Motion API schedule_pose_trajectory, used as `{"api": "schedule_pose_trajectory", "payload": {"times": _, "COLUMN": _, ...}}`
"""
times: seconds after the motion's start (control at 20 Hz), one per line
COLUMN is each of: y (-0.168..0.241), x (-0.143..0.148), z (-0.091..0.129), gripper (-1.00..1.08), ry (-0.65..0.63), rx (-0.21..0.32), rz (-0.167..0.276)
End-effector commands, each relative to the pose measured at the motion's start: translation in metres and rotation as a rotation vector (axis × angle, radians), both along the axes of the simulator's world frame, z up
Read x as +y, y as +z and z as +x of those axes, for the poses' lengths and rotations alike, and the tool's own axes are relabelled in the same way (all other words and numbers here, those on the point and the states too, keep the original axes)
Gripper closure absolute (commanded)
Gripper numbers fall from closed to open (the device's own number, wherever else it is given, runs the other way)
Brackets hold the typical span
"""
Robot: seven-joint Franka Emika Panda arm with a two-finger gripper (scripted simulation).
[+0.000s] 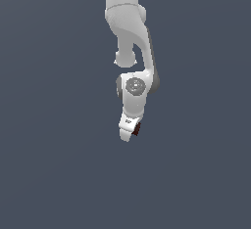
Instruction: Pick up the object and move it to a goal position.
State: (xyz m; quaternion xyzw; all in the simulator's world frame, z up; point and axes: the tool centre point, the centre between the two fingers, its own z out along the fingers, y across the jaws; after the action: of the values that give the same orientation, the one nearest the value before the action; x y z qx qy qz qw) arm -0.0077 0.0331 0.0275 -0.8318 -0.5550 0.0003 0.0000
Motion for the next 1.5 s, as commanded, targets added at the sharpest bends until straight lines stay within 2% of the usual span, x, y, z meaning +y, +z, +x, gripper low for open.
{"api": "schedule_pose_trajectory", "payload": {"times": 0.0, "y": -0.001, "x": 0.000, "z": 0.000, "gripper": 1.08, "ry": 0.000, "rx": 0.000, "rz": 0.000}}
{"api": "schedule_pose_trajectory", "payload": {"times": 0.5, "y": 0.001, "x": -0.001, "z": 0.000, "gripper": 1.08, "ry": 0.000, "rx": -0.001, "rz": 0.000}}
{"api": "schedule_pose_trajectory", "payload": {"times": 0.75, "y": 0.011, "x": -0.017, "z": 0.001, "gripper": 1.08, "ry": 0.000, "rx": -0.001, "rz": 0.000}}
{"api": "schedule_pose_trajectory", "payload": {"times": 1.05, "y": 0.036, "x": -0.059, "z": 0.002, "gripper": 1.08, "ry": 0.000, "rx": -0.001, "rz": 0.000}}
{"api": "schedule_pose_trajectory", "payload": {"times": 1.45, "y": 0.089, "x": -0.142, "z": 0.006, "gripper": 1.08, "ry": 0.001, "rx": -0.001, "rz": 0.001}}
